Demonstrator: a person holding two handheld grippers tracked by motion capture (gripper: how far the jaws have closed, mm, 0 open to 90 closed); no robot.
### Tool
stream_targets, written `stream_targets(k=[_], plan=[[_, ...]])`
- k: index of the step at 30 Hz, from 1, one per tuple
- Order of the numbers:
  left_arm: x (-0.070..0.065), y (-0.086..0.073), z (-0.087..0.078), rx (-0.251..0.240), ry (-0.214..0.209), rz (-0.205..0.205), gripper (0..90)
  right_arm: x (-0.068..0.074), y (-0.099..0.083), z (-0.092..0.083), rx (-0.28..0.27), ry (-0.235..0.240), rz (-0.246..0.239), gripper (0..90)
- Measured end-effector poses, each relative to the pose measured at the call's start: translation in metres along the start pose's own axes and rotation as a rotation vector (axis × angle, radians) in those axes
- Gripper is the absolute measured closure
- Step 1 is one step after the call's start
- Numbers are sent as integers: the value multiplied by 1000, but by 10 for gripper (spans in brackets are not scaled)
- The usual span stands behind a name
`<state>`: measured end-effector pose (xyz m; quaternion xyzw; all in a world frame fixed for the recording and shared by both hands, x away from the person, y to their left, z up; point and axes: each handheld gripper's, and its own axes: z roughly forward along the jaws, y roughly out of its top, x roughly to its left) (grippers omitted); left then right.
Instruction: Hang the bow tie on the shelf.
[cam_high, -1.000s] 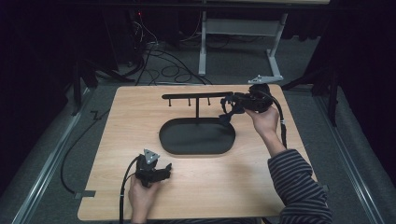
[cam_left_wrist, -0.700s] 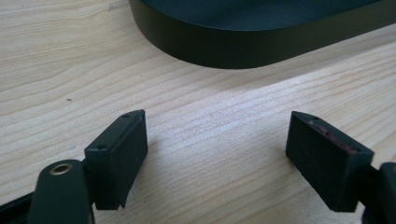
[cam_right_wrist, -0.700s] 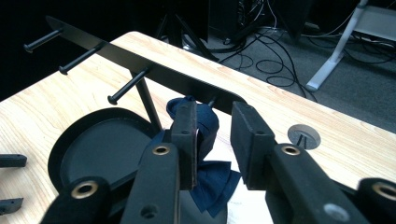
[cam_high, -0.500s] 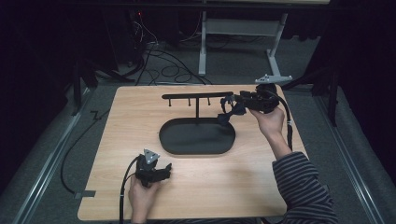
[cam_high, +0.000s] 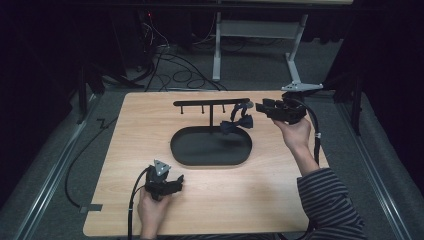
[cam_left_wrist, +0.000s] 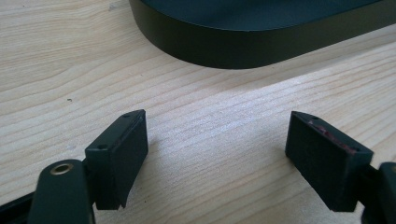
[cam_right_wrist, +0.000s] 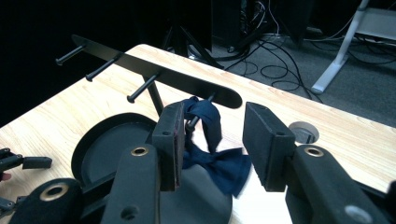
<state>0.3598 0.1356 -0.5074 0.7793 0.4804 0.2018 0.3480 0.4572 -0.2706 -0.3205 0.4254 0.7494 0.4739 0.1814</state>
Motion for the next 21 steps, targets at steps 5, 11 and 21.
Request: stream_targets(k=[5,11,21], plan=[[0,0,0,0,0,0,215,-3,-7,-9,-22,13,11,597],[0,0,0,0,0,0,215,-5,-12,-16,-27,22,20,594],[0,0,0,0,0,0,215,-8,-18,-39,-66,8,25,587]])
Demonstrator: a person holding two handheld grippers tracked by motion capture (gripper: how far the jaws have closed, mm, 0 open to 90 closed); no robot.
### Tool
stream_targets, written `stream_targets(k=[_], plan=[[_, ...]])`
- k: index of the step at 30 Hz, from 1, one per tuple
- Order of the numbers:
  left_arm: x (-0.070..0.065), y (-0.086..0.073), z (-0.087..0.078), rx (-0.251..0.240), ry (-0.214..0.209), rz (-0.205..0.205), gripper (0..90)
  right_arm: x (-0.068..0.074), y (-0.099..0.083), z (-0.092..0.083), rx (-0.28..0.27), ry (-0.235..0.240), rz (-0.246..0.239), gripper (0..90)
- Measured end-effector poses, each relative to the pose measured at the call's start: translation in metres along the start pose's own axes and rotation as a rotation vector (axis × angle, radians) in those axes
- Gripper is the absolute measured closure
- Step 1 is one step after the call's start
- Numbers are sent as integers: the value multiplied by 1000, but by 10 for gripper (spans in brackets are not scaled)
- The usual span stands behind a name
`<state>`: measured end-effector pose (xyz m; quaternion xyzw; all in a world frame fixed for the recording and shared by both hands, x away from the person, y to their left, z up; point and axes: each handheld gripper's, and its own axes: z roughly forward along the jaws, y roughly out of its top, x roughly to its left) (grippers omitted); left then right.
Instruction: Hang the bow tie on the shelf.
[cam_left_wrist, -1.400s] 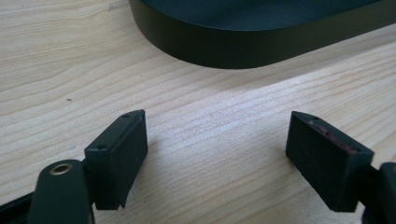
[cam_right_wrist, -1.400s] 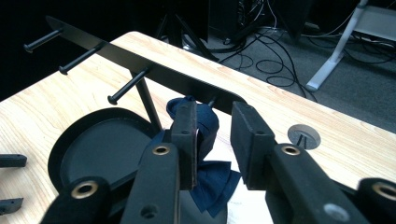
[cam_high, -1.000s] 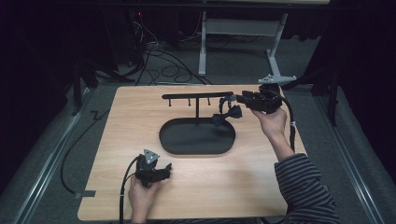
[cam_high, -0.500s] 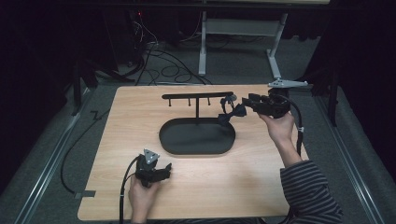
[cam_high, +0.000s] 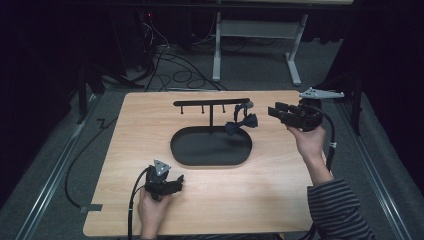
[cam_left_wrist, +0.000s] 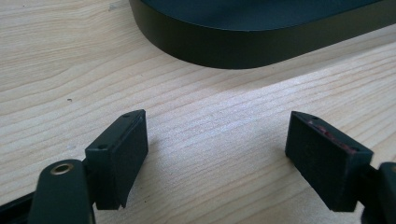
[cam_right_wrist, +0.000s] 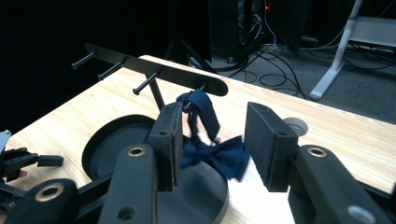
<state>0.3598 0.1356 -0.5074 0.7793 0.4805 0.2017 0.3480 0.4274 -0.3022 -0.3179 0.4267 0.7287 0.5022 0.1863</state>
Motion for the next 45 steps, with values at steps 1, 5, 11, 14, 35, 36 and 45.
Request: stream_targets(k=[1,5,11,14,35,36,45], plan=[[0,0,0,0,0,0,215,-1,-1,-4,-5,-1,3,586],[0,0,0,0,1,-1,217,-2,-5,-12,-17,-2,9,585],[0,0,0,0,1,-1,217,-2,-11,-20,-24,-1,6,581],[0,0,0,-1,1,-1,217,-3,-14,-26,-30,-4,7,581],[0,0,0,-1,1,-1,218,-10,-48,-56,-74,-14,41,579],[0,0,0,-1,1,-1,218,-11,-50,-58,-77,-15,43,578],[0,0,0,-1,1,-1,218,-16,-65,-68,-89,-35,65,578]])
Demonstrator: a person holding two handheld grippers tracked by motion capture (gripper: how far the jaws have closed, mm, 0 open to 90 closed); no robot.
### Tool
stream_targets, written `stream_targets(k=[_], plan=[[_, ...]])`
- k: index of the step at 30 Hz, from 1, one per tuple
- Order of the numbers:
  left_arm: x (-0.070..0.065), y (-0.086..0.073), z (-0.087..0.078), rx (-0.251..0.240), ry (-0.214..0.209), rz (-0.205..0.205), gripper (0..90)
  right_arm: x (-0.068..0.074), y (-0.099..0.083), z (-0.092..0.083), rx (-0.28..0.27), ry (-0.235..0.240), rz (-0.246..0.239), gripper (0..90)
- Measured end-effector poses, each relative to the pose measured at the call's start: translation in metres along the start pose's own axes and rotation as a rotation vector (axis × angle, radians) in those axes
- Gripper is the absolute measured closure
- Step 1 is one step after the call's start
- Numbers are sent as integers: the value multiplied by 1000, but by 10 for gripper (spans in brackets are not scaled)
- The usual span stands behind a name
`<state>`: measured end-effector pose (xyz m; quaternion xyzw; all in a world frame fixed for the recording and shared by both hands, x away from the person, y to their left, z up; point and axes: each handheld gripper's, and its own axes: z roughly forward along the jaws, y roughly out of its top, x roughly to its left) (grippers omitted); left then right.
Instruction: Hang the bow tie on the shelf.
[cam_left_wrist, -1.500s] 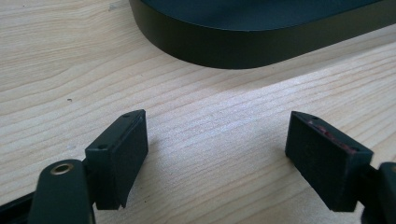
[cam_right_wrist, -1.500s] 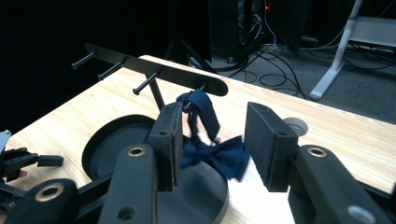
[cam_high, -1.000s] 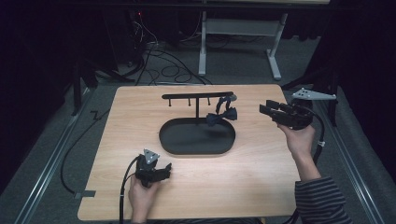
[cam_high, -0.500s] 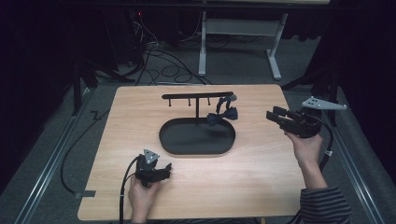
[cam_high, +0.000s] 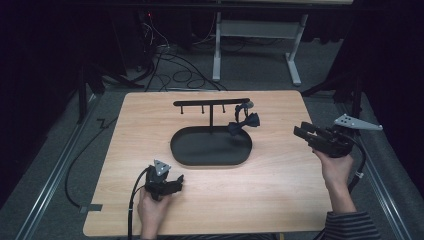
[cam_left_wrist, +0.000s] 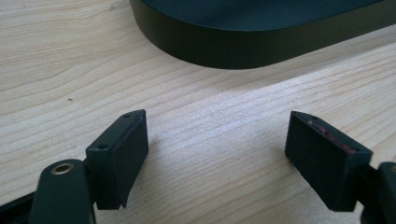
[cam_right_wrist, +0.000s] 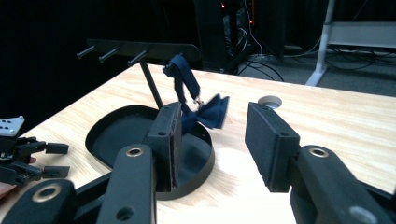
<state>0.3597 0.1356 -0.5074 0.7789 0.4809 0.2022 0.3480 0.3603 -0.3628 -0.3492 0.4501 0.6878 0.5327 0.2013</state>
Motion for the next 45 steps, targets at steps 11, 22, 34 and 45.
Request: stream_targets(k=[11,22,34,45], plan=[[0,0,0,0,1,1,217,-2,-24,4,9,5,21,578],[0,0,0,0,1,1,217,2,-35,7,14,10,17,579],[0,0,0,1,2,1,217,1,-53,15,27,33,42,578],[0,0,0,1,2,1,217,3,-69,28,62,51,57,578]])
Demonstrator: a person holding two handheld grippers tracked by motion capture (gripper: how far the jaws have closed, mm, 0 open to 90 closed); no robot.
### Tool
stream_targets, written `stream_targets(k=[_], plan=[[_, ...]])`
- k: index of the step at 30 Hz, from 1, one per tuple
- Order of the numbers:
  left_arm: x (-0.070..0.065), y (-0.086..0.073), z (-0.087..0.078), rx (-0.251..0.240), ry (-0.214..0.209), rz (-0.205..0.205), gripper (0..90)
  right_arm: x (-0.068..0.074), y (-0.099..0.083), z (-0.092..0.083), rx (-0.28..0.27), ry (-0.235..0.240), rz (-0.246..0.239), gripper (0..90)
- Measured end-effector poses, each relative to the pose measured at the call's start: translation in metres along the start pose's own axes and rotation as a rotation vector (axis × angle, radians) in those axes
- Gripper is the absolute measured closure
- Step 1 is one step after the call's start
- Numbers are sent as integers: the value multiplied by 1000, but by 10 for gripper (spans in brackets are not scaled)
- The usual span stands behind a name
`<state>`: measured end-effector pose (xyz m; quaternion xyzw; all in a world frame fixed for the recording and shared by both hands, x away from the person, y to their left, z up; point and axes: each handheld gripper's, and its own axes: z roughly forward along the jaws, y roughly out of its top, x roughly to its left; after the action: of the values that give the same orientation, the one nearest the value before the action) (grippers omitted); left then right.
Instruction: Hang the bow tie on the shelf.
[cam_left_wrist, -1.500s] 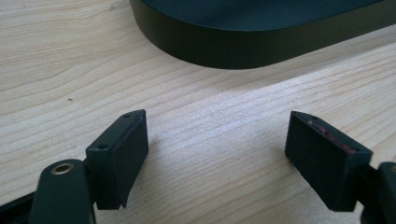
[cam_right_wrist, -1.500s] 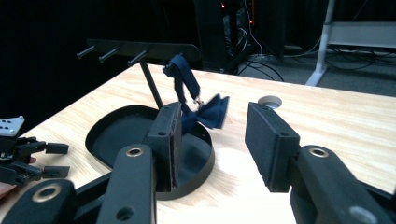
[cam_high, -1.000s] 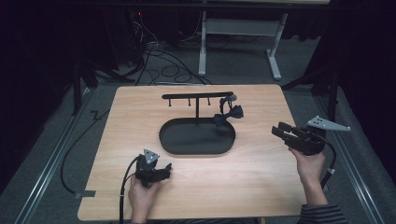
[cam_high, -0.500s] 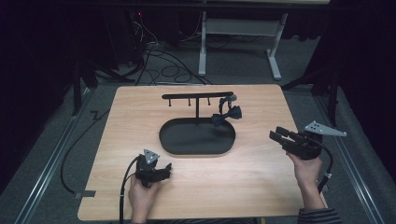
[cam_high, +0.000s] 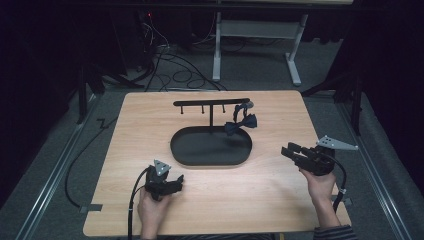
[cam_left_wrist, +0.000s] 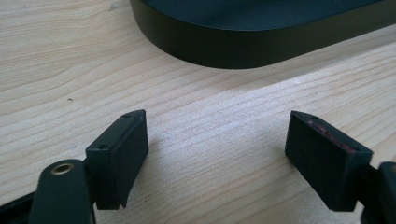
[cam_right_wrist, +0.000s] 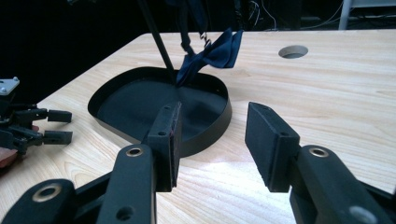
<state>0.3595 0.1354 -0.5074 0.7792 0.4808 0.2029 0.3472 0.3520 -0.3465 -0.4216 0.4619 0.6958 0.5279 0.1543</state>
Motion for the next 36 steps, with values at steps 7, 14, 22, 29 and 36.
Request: stream_targets(k=[7,14,22,29,36], plan=[[0,0,0,0,0,0,217,2,-5,6,21,2,1,579],[0,0,0,0,0,0,217,2,-12,14,39,6,4,579],[0,0,0,0,0,0,217,6,-18,25,78,9,-4,579],[0,0,0,0,0,0,217,7,-24,34,103,14,-2,579],[0,0,0,0,0,0,217,11,-30,45,129,13,-14,580]])
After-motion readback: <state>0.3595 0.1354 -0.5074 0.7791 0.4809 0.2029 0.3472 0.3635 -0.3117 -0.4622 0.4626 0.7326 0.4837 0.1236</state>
